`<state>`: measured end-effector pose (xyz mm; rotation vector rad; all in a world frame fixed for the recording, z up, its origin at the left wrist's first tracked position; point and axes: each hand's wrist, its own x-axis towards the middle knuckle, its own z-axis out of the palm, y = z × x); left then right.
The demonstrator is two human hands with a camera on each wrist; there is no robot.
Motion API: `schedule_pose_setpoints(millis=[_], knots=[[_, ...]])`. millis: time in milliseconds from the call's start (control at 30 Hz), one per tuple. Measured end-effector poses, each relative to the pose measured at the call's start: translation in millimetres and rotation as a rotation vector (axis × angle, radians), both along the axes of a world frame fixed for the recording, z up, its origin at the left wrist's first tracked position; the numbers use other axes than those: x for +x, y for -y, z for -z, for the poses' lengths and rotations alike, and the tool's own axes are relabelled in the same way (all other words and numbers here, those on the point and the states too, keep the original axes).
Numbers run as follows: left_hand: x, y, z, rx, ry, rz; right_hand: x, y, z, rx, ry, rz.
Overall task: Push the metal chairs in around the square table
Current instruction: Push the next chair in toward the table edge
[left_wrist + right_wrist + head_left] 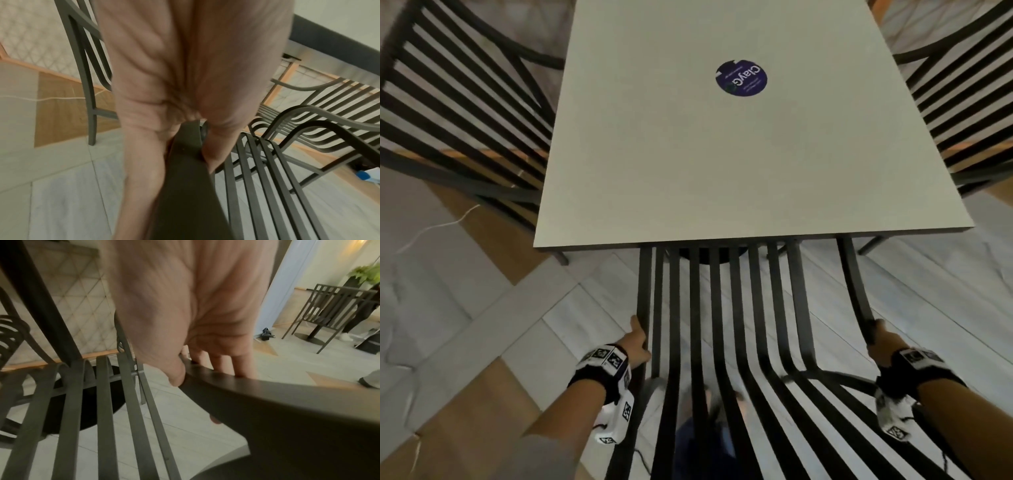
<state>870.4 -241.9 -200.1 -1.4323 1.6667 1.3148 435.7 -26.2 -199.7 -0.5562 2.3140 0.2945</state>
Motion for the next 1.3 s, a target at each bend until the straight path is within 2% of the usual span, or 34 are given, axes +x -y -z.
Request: schedule_pose_setpoints(millis=[133, 400, 733, 1100, 1200, 1300], knots=[[-0.7, -12.2, 5.4, 0.036, -0.078, -0.042, -4.5, 1.1, 1.3, -0.011, -0.033, 0.045], [17.5, 17.3, 2.8, 0.007, -0.046, -0.045, 15.2, 15.4, 7.1, -0.072, 0.018, 0.058], [6.7, 18.6, 2.8, 0.045, -0.082, -0.087, 2.9, 30.2, 5.3, -0.076, -0.054, 0.062], [11.2, 23.2, -10.6, 0.029, -0.107, -0.125, 11.5, 27.8, -4.8, -0.065, -0.027, 0.022], [3.8, 26.6, -22.2, 0.027, -0.038, -0.092, 10.1, 24.0, -21.2, -0.102, -0.048, -0.007], [-6.9, 31.4, -33.1, -0.071, 0.069, 0.032, 6.8, 19.2, -42.0, -0.115, -0.033, -0.032]])
